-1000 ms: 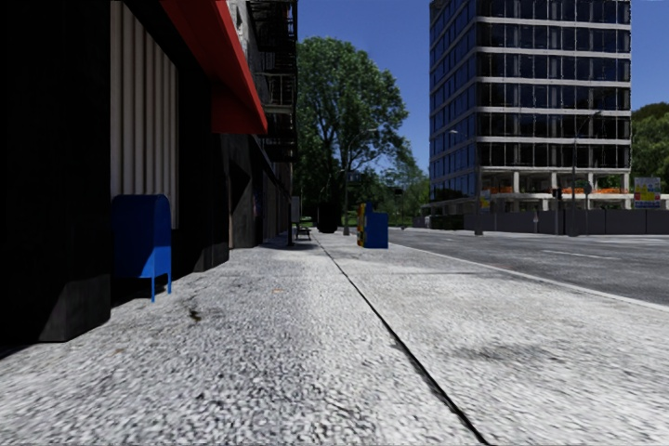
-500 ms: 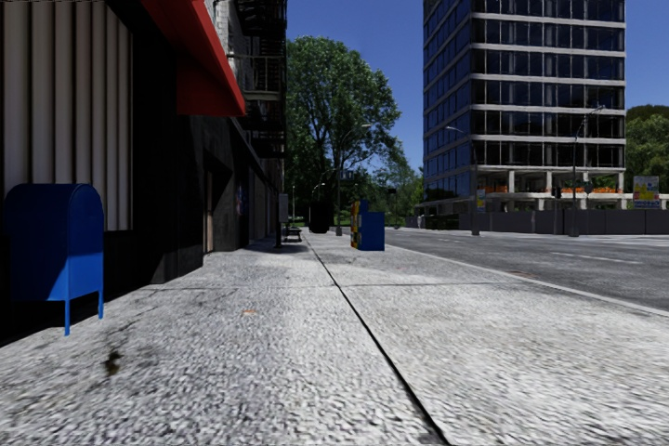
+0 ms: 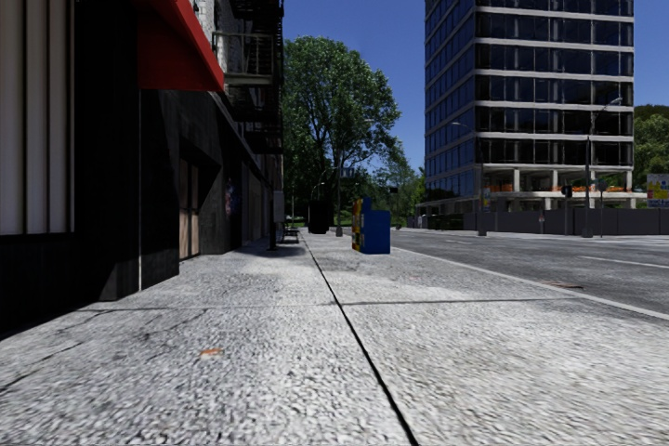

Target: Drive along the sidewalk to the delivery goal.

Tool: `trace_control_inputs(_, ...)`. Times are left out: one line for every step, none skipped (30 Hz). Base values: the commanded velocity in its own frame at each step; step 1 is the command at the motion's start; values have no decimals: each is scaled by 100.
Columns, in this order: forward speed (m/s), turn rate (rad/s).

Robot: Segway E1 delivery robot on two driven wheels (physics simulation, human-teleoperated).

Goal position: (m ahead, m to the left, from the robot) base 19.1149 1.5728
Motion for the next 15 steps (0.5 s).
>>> trace_control_inputs(200,0)
trace_control_inputs(200,0)
trace_control_inputs(200,0)
trace_control_inputs(200,0)
trace_control_inputs(200,0)
trace_control_inputs(200,0)
trace_control_inputs(200,0)
trace_control_inputs(200,0)
trace_control_inputs(200,0)
trace_control_inputs(200,0)
trace_control_inputs(200,0)
trace_control_inputs(200,0)
trace_control_inputs(200,0)
trace_control_inputs(200,0)
trace_control_inputs(200,0)
